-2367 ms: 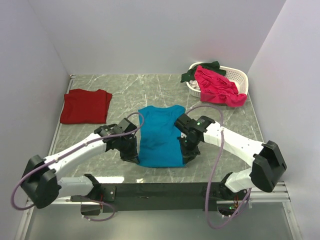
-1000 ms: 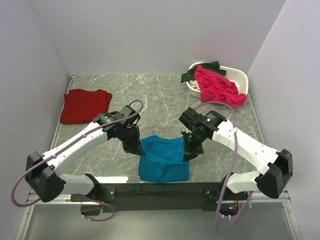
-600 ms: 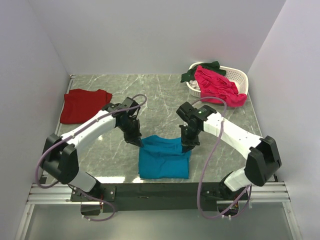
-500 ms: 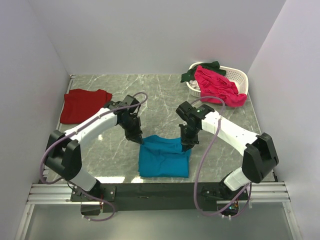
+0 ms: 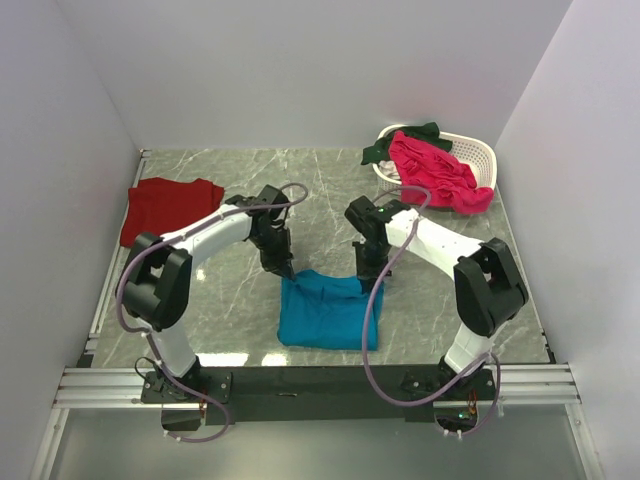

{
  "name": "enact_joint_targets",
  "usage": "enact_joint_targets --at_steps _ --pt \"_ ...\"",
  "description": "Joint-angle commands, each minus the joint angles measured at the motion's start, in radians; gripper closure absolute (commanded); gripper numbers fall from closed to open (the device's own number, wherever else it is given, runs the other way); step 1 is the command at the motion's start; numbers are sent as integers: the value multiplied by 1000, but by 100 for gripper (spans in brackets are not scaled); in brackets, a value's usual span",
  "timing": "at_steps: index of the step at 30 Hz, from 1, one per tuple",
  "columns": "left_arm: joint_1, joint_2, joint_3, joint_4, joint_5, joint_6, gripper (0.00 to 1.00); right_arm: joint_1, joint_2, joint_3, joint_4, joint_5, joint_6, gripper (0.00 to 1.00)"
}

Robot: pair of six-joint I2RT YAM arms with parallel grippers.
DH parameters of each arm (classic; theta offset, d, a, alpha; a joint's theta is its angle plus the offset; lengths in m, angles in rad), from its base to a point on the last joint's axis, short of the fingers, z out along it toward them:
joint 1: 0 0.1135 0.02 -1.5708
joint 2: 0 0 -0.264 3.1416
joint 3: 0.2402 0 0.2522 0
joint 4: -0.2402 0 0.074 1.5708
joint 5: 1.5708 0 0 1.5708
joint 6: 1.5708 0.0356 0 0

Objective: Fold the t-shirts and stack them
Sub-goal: Fold the tshirt

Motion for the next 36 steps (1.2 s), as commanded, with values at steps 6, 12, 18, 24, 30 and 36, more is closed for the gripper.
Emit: enact_joint_targets --at_steps 6,12,18,24,30,36 --pt "15 76 130 -32 -37 39 100 -43 51 60 42 31 -38 99" --pt "15 12 185 -135 -299 5 37 -69 -1 86 16 81 -37 42" --pt "0 -171 116 -14 -327 -1 20 -66 -131 113 -29 36 -14 37" --pt "-66 -269 -83 140 -130 -10 21 -23 -234 -8 17 -170 17 39" --pt "-184 -223 -154 243 12 -4 20 78 -231 -175 129 -313 71 40" --pt "-208 -124 -238 257 66 -21 19 123 -170 -317 204 -295 101 41"
